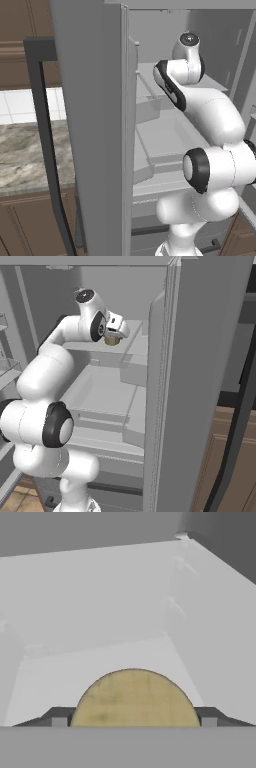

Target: Retrieve the sausage and cheese from the fridge and place them on the cutting board on the counter.

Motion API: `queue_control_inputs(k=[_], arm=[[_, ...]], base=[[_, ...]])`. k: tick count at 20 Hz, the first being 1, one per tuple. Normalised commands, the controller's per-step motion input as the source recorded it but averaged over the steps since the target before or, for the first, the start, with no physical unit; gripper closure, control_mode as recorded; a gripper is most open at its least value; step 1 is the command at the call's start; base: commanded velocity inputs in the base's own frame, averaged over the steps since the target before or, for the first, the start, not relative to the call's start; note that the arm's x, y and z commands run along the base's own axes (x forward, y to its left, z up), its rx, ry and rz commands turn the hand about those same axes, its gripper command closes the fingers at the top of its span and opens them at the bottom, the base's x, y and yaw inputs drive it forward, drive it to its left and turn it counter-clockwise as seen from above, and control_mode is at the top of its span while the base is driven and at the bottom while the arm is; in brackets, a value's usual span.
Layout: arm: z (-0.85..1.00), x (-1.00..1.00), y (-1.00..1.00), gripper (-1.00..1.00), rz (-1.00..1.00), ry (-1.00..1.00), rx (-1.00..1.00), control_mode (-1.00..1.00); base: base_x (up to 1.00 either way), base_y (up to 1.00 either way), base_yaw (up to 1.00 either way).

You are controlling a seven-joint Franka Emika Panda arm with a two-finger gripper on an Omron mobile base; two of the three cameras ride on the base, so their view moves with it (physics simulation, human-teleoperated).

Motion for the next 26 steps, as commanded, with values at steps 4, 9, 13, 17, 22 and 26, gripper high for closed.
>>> queue_control_inputs(k=[4, 9, 13, 17, 22, 26], arm=[[0.02, -0.39, -0.02, 1.00, 0.04, -0.05, 0.00, -1.00], [0.23, -0.90, 0.00, 1.00, 0.19, -0.18, -0.01, -1.00], [0.45, -1.00, 0.00, 1.00, 0.18, -0.09, -0.06, -1.00], [0.55, -1.00, 0.00, 1.00, 0.08, -0.01, -0.02, -1.00], [0.65, -1.00, 0.17, 1.00, -0.07, 0.00, 0.01, -1.00], [0.10, -1.00, 0.47, 1.00, 0.00, 0.05, 0.00, -1.00]], base=[[0.00, 0.00, 0.00], [0.00, 0.00, 0.00], [0.00, 0.00, 0.00], [0.00, 0.00, 0.00], [0.00, 0.00, 0.00], [0.00, 0.00, 0.00]])
